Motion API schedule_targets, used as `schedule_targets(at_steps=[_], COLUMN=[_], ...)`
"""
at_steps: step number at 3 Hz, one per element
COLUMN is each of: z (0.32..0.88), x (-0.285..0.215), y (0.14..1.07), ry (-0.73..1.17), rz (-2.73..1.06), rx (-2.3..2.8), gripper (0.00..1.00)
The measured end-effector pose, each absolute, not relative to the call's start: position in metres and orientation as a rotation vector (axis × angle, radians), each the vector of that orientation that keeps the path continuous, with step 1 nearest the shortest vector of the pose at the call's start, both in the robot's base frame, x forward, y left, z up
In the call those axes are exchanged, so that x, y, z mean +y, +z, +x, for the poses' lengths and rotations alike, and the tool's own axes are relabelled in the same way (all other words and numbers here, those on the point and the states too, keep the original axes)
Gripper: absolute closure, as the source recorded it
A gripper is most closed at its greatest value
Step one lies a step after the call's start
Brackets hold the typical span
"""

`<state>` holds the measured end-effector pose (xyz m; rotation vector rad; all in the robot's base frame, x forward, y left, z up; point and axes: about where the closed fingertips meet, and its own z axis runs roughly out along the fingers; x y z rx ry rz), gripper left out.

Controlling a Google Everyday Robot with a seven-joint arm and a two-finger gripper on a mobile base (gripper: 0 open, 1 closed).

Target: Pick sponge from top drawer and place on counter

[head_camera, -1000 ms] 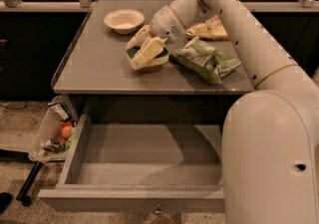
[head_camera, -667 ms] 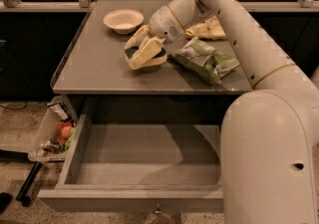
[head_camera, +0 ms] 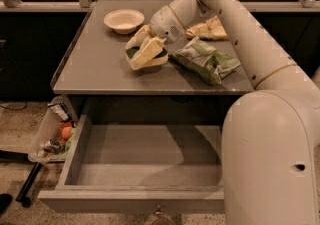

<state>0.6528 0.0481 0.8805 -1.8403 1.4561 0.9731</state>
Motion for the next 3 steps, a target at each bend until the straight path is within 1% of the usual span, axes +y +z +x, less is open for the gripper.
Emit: schedule_targets(at_steps=[1,2,3], z=[0.6529,0.6529,0.6529], x=[0.0482,0.0482,0.0482], y=[0.8805,0.8805,0.8805], ry=[0.973,0.973,0.973], rz=[-1.84,-1.84,-1.84], rx=[1.456,1.456,1.456], gripper=[0.11,0.0,0.0])
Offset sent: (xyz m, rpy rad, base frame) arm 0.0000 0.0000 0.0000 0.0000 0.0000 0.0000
